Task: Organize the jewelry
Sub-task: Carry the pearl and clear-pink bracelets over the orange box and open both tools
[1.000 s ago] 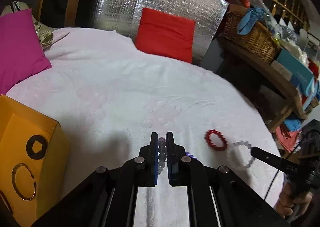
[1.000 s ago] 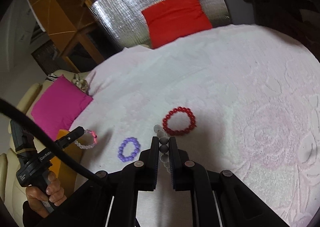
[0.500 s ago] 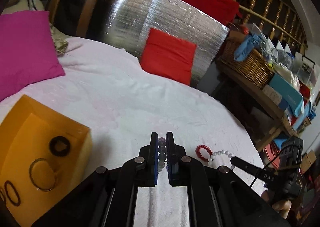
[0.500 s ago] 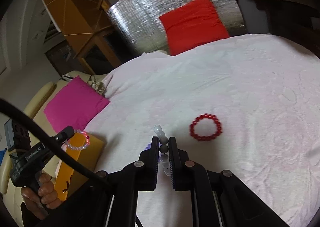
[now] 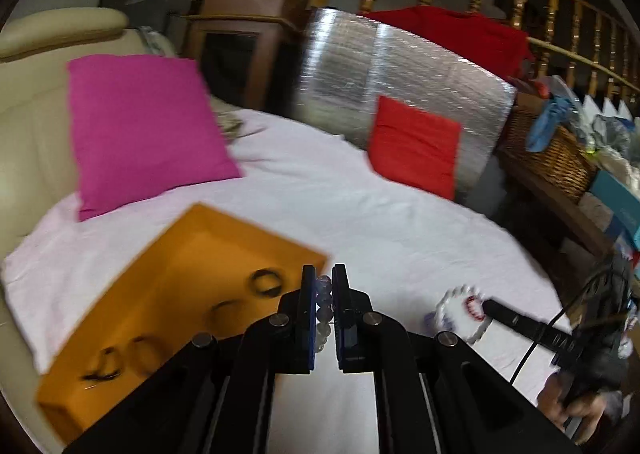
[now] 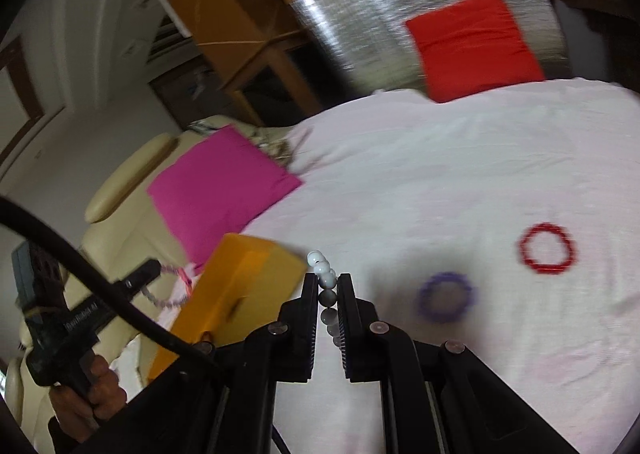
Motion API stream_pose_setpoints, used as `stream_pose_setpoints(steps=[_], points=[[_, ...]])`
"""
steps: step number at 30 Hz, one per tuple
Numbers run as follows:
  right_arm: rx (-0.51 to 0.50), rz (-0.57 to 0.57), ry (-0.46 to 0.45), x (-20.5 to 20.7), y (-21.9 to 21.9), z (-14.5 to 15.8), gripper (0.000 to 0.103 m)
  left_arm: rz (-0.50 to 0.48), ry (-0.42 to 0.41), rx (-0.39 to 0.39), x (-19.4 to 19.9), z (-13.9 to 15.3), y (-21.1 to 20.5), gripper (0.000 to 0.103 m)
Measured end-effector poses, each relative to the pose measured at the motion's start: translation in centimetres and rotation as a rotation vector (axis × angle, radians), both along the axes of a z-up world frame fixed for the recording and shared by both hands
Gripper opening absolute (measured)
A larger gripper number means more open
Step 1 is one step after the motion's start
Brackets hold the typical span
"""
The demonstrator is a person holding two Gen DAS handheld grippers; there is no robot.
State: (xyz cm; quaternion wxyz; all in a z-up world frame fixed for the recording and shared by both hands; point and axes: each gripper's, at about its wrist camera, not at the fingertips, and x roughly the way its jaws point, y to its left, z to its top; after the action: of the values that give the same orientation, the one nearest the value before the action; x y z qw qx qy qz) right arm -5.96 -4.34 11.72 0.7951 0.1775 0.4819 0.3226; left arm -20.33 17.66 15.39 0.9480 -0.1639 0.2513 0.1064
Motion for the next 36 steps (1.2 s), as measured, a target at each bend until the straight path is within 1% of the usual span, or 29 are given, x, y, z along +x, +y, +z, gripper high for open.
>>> stream_pose_setpoints(steps=[3,6,9,13,16,17,19,21,27,31,36], points=[[0.033,0.058,-0.005,-1.1,3.1,0.4,0.01,0.06,0.018,-0.018,-2.6,-0.6,2.4,0.008],[0.063,0.135,-0.006,-2.8,6.9,0.7,0.01,0.112,0.052,-0.02,-4.3,-1.5,4.3,0.008],[0.091,0.198,-0.007,-4.3,10.0,0.9,0.01,0.132,0.09,-0.045,-5.1,-2.7,5.3,0.008],[0.127,0.272,0.021,-6.2,13.6,0.7,0.011,0.157,0.173,-0.058,-5.6,-4.8,6.2,0.008],[0.107,0.318,0.019,-7.4,15.9,0.4,0.011,0.167,0.212,-0.069,-5.7,-6.0,6.6,0.008],[0.096,0.334,0.021,-7.9,16.6,0.1,0.011,0.172,0.239,-0.065,-5.8,-6.6,6.7,0.008],[0.061,0.362,0.021,-8.3,18.0,-0.6,0.011,0.187,0.28,-0.061,-5.7,-7.5,6.9,0.008],[0.033,0.385,0.019,-8.5,19.2,-1.4,0.011,0.192,0.299,-0.069,-6.0,-8.0,7.0,0.008],[-0.041,0.43,0.014,-9.3,21.5,-3.1,0.011,0.211,0.398,-0.076,-5.5,-10.3,7.2,0.008],[-0.075,0.462,0.0,-9.6,22.3,-3.4,0.011,0.217,0.438,-0.067,-5.3,-11.2,7.2,0.008],[-0.11,0.465,-0.004,-9.5,22.8,-4.1,0.011,0.232,0.475,-0.086,-5.2,-12.3,7.6,0.008]])
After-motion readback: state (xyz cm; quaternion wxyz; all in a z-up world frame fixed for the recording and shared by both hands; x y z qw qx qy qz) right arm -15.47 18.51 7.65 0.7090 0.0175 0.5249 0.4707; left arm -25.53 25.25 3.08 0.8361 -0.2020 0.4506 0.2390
